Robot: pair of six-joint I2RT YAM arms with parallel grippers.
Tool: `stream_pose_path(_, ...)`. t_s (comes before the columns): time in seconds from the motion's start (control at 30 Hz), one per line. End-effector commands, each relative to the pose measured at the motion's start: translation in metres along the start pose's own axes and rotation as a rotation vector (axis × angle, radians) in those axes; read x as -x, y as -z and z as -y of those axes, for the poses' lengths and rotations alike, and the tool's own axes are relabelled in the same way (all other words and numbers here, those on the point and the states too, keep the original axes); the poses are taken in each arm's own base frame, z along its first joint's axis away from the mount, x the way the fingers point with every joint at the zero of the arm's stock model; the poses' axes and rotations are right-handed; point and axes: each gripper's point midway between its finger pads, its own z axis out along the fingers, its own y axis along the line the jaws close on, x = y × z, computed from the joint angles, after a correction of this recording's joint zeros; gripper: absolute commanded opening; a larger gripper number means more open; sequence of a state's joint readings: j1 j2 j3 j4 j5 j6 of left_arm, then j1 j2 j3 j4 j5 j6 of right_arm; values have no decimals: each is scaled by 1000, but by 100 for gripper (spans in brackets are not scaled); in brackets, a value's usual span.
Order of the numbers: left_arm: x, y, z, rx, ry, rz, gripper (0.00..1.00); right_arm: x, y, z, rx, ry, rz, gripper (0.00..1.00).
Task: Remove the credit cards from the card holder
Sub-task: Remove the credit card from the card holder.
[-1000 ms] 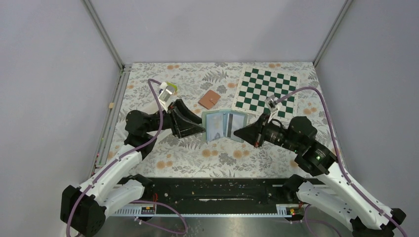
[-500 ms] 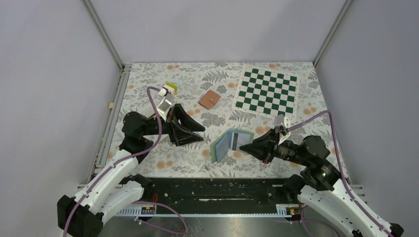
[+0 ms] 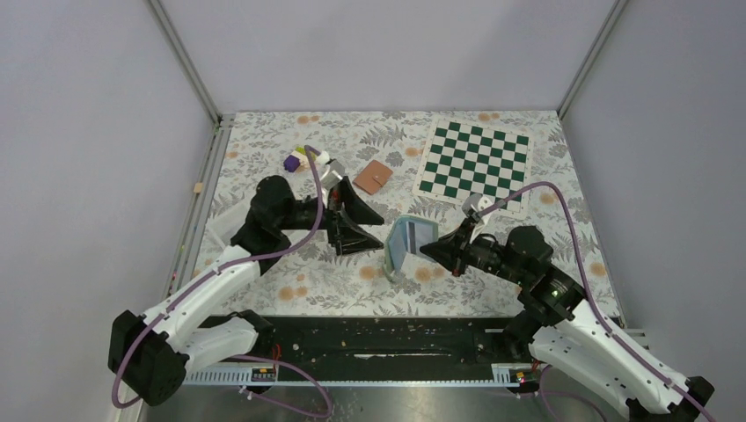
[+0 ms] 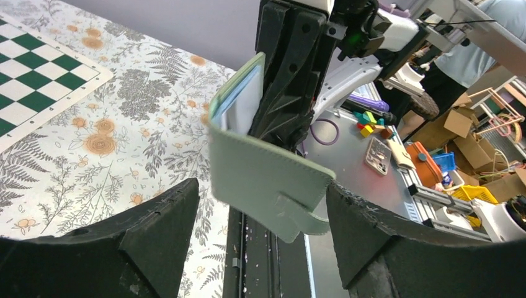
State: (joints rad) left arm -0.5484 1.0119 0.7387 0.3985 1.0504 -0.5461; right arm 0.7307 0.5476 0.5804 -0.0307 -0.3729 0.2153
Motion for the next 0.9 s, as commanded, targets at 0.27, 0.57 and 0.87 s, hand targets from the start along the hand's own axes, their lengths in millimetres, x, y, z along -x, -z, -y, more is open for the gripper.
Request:
stream_pose_path(0.27,-5,-5,-35,242,-103,-57,77,15,4,36,-215,19,21,0)
stream_pose_path(0.57,-17,-7,-21,129,-127,-78,67,32,15,26,-196,10,121,0)
stream_pose_path(0.87,-12,-11,-27,139,-125,-74,54,37,18,15,-146,-3,162,0)
